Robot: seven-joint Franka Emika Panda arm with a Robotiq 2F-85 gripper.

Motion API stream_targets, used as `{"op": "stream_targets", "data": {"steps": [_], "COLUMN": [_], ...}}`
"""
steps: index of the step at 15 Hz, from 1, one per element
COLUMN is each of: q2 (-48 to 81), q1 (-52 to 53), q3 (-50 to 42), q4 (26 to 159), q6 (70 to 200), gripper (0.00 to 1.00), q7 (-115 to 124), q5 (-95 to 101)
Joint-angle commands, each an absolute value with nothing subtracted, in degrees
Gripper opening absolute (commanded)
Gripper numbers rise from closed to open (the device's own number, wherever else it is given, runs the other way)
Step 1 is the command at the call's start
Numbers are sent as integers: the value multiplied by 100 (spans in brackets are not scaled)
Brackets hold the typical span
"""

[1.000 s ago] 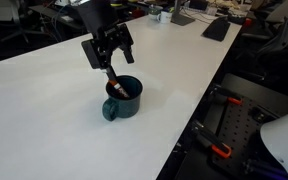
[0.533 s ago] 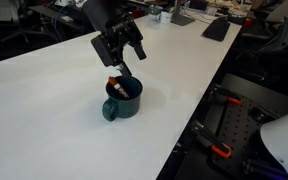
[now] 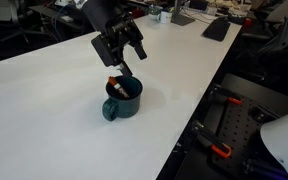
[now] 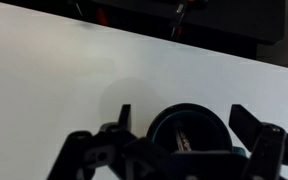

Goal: Remove the marker from the cup

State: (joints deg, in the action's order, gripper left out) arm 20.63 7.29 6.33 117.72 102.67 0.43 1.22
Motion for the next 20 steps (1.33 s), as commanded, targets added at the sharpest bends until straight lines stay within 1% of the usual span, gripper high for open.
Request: {"op": "stream_targets", "data": {"steps": [1, 6, 8, 11, 17, 20], "q2": [2035, 1982, 1931, 1876, 1883, 1888], "q1": [743, 765, 815, 808, 839, 851], "q3": [621, 596, 542, 539, 536, 527], "q4": [11797, 11888, 11941, 12147, 12352, 12379], "q6": [10354, 10732, 10759, 11493, 12186, 12272], "gripper": [100, 100, 100, 100, 100, 100], "q7": [121, 294, 899, 1486, 2069, 2101], "q5": [98, 108, 8, -295, -405, -371]}}
